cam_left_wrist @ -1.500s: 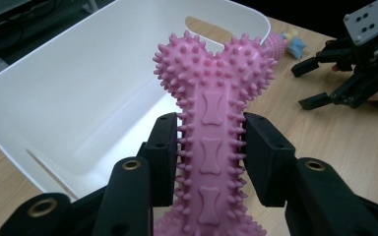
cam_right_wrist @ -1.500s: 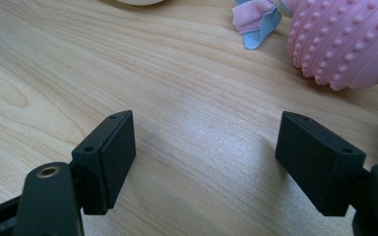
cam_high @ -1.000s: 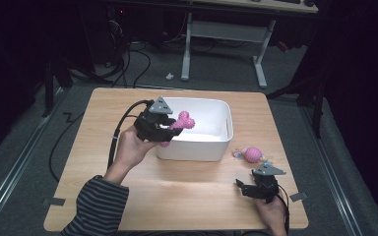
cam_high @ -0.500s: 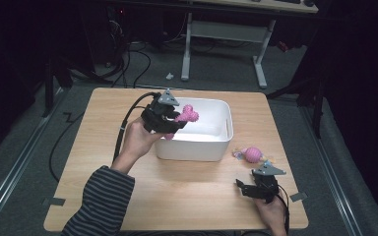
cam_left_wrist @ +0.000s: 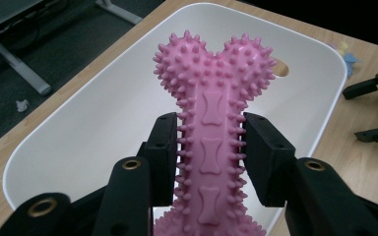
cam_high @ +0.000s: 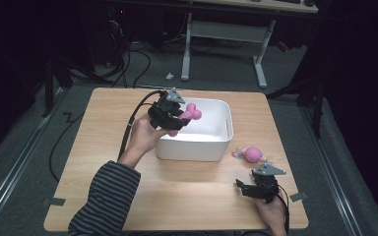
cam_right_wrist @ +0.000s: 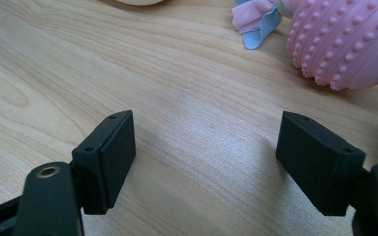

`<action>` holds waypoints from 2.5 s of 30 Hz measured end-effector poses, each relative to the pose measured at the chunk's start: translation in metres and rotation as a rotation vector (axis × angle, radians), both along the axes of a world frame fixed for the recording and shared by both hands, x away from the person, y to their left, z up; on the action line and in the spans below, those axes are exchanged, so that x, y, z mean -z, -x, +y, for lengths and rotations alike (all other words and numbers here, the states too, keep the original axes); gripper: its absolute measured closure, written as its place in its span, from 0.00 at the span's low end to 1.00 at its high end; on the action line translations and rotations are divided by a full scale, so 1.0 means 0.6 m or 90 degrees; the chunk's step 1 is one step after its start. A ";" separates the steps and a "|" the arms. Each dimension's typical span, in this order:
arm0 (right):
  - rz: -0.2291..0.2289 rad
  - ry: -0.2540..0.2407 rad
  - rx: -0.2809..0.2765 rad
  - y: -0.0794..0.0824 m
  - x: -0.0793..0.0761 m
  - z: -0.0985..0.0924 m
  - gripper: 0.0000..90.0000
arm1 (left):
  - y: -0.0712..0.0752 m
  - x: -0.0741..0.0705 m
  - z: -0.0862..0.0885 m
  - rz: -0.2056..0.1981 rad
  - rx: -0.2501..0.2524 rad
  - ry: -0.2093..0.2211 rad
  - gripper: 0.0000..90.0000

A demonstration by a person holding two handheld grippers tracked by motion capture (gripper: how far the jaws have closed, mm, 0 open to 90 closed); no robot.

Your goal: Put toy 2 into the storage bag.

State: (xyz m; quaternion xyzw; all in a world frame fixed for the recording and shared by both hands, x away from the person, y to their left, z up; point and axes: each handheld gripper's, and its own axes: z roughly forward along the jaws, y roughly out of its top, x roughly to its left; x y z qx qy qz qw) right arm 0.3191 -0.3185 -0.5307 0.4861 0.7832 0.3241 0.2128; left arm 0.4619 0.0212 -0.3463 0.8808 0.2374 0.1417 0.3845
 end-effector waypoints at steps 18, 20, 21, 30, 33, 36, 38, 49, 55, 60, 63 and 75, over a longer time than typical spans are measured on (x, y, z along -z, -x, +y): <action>-0.001 0.001 0.000 0.000 0.000 0.000 0.26 | -0.019 0.033 -0.019 0.012 0.002 -0.022 0.66; 0.000 0.000 0.000 0.000 0.000 0.000 0.26 | -0.019 0.035 -0.022 0.015 0.004 -0.022 0.66; 0.001 -0.001 0.002 0.000 0.000 0.000 0.26 | -0.018 0.037 -0.023 0.015 0.004 -0.022 0.65; 0.000 0.002 -0.001 0.000 0.000 0.000 0.26 | -0.020 0.054 -0.034 0.034 0.009 -0.033 0.65; 0.002 0.000 -0.003 0.001 0.000 0.001 0.26 | -0.019 0.054 -0.036 0.033 0.009 -0.035 0.65; 0.002 0.000 -0.003 0.001 0.000 0.001 0.25 | -0.018 0.054 -0.036 0.032 0.008 -0.038 0.65; 0.002 0.000 -0.004 0.001 0.000 0.001 0.26 | -0.019 0.055 -0.037 0.032 0.008 -0.042 0.65; 0.002 0.000 -0.004 0.001 0.000 0.001 0.26 | -0.019 0.068 -0.049 0.036 0.012 -0.065 0.65; 0.002 0.000 -0.004 0.001 0.000 0.001 0.25 | -0.020 0.071 -0.052 0.040 0.005 -0.076 0.65; 0.003 -0.001 -0.003 0.002 0.000 0.002 0.25 | -0.021 0.075 -0.055 0.044 0.003 -0.086 0.65; 0.002 -0.001 -0.004 0.001 0.000 0.002 0.25 | -0.022 0.078 -0.057 0.046 0.003 -0.090 0.65; 0.003 -0.001 -0.003 0.001 0.000 0.002 0.25 | -0.024 0.085 -0.061 0.054 -0.002 -0.098 0.65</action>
